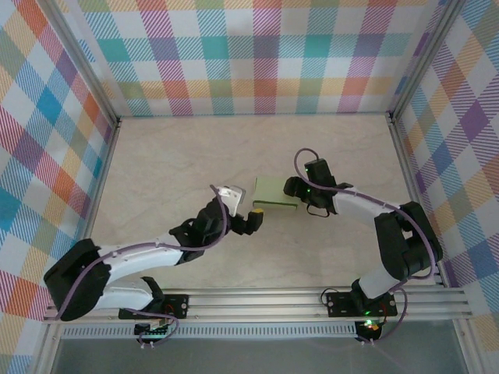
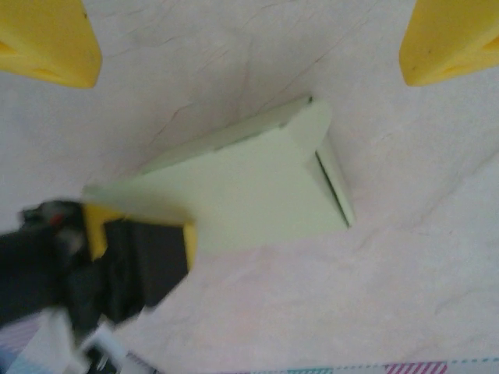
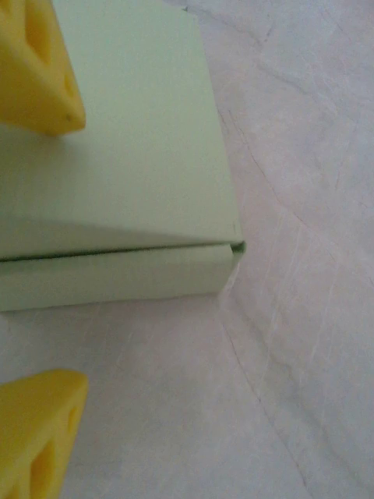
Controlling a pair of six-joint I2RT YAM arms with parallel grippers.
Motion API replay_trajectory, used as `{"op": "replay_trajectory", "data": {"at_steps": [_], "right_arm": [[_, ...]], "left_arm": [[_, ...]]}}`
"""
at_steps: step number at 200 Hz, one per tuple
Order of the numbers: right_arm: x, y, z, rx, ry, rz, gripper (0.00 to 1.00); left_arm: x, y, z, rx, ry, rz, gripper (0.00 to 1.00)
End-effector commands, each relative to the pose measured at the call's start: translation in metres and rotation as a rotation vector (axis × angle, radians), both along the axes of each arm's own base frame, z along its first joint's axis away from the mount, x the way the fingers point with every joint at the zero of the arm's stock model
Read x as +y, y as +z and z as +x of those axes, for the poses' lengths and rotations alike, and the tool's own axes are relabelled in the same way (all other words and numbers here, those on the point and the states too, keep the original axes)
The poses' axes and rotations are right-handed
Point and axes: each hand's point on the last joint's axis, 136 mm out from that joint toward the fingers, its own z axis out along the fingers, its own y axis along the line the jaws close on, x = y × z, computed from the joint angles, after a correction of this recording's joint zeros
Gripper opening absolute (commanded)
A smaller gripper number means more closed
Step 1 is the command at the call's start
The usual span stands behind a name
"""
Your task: Fold the paper box
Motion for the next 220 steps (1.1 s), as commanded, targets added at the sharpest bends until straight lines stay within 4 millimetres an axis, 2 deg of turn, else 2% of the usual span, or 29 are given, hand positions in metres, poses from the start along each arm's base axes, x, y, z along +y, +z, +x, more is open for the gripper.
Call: {"op": "replay_trajectory", "data": {"at_steps": [1,21,44,62,91,114,133,150,164,178,201,220], "right_arm": [[0.003,-0.012,-0.005,-0.006,0.071,-0.015,0.69],[0.002,-0.016,-0.007,-0.006,0.084,-0.032,0.63],[0.002,-0.021,-0.008,-0.001,0.092,-0.037,0.56],[0.001,-0.026,-0.008,0.006,0.092,-0.046,0.51],[0.0,-0.032,-0.01,0.013,0.097,-0.048,0.41],[0.001,-0.033,-0.01,0.009,0.101,-0.049,0.38],[0.002,-0.032,-0.011,0.002,0.108,-0.041,0.3],[0.007,-0.023,-0.01,-0.026,0.122,-0.006,0.37],[0.01,-0.014,-0.008,-0.048,0.126,0.031,0.55],[0.012,-0.005,-0.006,-0.07,0.123,0.089,0.65],[0.011,0.003,-0.003,-0.072,0.092,0.187,0.73],[0.011,0.007,-0.001,-0.066,0.071,0.28,0.76]], "left_arm": [[0.004,0.016,0.02,0.124,0.063,-0.067,0.98],[-0.001,0.007,0.043,0.25,0.092,-0.082,0.84],[-0.013,-0.023,0.064,0.376,0.097,-0.039,0.7],[-0.02,-0.048,0.077,0.442,0.097,-0.021,0.62],[-0.027,-0.077,0.089,0.505,0.09,-0.018,0.54],[-0.032,-0.092,0.094,0.542,0.072,-0.038,0.48],[-0.029,-0.102,0.093,0.56,0.08,-0.033,0.43],[-0.026,-0.107,0.092,0.568,0.088,-0.037,0.37],[-0.023,-0.111,0.091,0.578,0.092,-0.04,0.33],[-0.018,-0.115,0.09,0.589,0.101,-0.053,0.31],[-0.012,-0.12,0.088,0.612,0.099,-0.095,0.29],[-0.011,-0.12,0.088,0.625,0.084,-0.146,0.27]]}}
